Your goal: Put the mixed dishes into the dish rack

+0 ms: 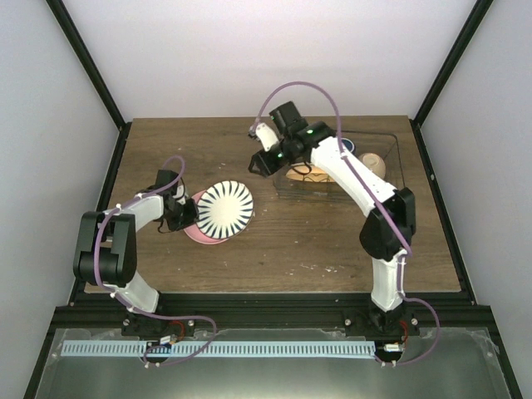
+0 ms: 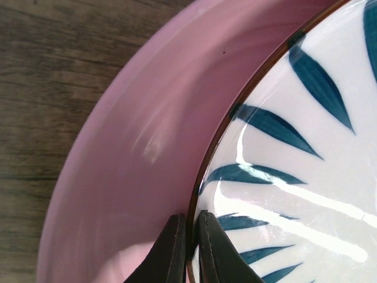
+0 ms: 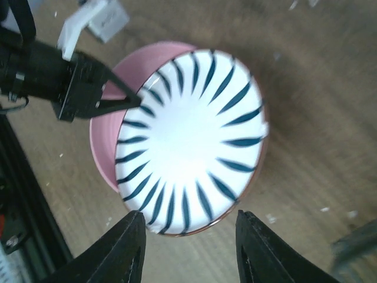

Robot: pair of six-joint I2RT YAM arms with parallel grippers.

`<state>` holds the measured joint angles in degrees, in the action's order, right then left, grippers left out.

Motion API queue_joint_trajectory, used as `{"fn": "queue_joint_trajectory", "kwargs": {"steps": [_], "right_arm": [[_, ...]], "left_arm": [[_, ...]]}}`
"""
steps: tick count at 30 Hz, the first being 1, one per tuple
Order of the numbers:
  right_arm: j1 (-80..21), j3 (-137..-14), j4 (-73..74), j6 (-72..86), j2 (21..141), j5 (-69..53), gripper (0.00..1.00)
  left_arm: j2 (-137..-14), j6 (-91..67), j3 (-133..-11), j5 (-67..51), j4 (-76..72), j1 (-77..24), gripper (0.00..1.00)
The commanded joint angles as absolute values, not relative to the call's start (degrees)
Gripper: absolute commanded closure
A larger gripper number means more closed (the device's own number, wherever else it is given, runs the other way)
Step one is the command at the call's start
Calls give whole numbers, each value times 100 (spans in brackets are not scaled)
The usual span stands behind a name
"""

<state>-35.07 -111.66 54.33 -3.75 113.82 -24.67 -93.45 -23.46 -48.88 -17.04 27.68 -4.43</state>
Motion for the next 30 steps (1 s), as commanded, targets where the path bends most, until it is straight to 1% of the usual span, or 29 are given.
{"fn": "queue_joint_trajectory", "kwargs": {"steps": [1,4,8,9,11,15,18,30], "right_arm": [[-3596,-11228,6008,44,11466,-3166,56],[-3612,-11045,5960,166,11503,-3217,56],[-3612,-11150,6143,256,11730,-2923,55],[-3615,-11173,6170,265,11782,-2872,53],[-3618,-11204,6208,288,11878,-2869,47],[-3621,-11247,6327,286,12130,-2865,44],[-3637,-11184,6291,252,12276,-2818,40],[-3647,-11096,5869,268,12742,-2506,40]], "left_arm": [[-9762,-2188,-4922,-1489,2795,-457,100],[-9855,-2109,-4993,-1532,2804,-455,100],[-9910,-2045,-5047,-1538,2836,-447,100],[-9907,-2032,-5051,-1545,2839,-448,100],[-9922,-2009,-5054,-1547,2847,-437,100],[-9919,-1980,-5019,-1562,2839,-423,100],[-9932,-1961,-5002,-1572,2843,-411,100],[-9928,-1882,-5045,-1637,2875,-355,100]]}}
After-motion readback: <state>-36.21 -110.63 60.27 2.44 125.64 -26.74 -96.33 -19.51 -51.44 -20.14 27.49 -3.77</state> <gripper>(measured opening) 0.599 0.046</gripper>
